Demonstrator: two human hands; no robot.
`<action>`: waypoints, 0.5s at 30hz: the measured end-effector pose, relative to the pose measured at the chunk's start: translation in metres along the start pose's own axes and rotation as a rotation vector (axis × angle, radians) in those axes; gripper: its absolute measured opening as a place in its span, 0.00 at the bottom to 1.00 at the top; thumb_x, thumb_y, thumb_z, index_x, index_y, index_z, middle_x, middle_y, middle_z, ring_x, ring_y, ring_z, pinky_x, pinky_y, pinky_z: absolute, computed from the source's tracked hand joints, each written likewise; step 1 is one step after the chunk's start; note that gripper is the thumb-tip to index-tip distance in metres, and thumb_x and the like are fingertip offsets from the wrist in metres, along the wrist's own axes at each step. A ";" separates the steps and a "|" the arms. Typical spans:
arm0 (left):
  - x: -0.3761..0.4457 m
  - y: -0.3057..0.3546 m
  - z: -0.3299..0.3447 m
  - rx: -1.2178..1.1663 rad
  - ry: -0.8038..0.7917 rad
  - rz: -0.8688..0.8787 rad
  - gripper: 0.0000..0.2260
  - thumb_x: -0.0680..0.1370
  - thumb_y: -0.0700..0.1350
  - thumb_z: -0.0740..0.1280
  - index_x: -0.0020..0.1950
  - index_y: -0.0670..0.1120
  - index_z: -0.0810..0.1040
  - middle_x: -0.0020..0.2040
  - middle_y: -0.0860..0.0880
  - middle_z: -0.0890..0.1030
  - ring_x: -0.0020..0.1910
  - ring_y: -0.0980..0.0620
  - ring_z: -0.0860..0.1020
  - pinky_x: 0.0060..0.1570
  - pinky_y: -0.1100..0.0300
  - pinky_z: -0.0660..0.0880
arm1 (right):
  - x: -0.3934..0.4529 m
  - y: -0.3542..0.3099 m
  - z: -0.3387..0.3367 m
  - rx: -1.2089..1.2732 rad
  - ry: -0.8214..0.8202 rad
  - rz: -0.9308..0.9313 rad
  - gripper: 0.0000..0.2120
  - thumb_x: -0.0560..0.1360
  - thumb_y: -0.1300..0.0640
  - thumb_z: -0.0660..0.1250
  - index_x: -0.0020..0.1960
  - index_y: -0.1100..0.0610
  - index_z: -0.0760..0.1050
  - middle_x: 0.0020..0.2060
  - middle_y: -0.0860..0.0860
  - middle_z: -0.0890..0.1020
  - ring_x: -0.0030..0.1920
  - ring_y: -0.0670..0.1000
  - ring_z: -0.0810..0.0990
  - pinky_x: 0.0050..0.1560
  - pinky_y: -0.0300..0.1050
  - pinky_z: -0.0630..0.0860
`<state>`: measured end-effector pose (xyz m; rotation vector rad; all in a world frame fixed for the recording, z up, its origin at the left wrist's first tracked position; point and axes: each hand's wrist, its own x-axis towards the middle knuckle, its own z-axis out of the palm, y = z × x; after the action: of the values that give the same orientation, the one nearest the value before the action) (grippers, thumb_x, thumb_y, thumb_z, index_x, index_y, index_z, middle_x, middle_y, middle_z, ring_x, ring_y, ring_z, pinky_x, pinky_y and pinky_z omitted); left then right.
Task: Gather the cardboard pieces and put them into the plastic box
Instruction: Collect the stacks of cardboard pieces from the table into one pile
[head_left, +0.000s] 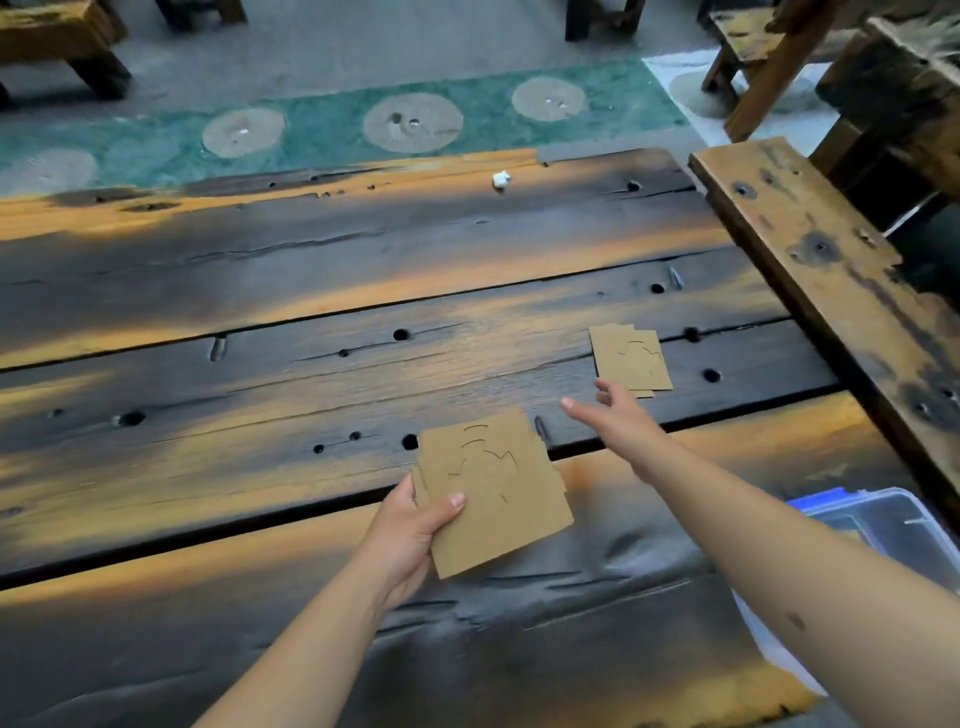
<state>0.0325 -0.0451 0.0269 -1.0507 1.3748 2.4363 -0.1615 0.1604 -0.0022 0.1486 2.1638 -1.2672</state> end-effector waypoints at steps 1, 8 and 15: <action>-0.001 -0.003 0.005 -0.002 0.000 -0.002 0.16 0.75 0.32 0.67 0.61 0.41 0.74 0.56 0.40 0.83 0.54 0.41 0.82 0.52 0.46 0.79 | 0.013 0.004 -0.011 -0.052 0.047 0.013 0.44 0.69 0.37 0.73 0.77 0.52 0.59 0.75 0.54 0.65 0.72 0.57 0.67 0.68 0.55 0.67; 0.011 -0.026 0.041 -0.040 0.058 -0.025 0.18 0.73 0.30 0.68 0.61 0.42 0.74 0.55 0.40 0.84 0.54 0.40 0.82 0.52 0.42 0.79 | 0.105 0.029 -0.050 -0.473 0.245 0.136 0.46 0.63 0.32 0.72 0.71 0.57 0.63 0.69 0.59 0.72 0.66 0.63 0.72 0.60 0.56 0.72; 0.034 -0.035 0.064 -0.081 0.050 -0.057 0.24 0.69 0.32 0.71 0.63 0.41 0.72 0.57 0.38 0.83 0.56 0.37 0.81 0.52 0.41 0.79 | 0.160 0.040 -0.041 -0.591 0.279 0.253 0.55 0.58 0.30 0.74 0.76 0.47 0.52 0.80 0.58 0.47 0.77 0.68 0.49 0.70 0.67 0.58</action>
<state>-0.0086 0.0195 0.0022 -1.1605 1.2513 2.4590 -0.2931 0.1828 -0.1081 0.3538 2.5625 -0.4539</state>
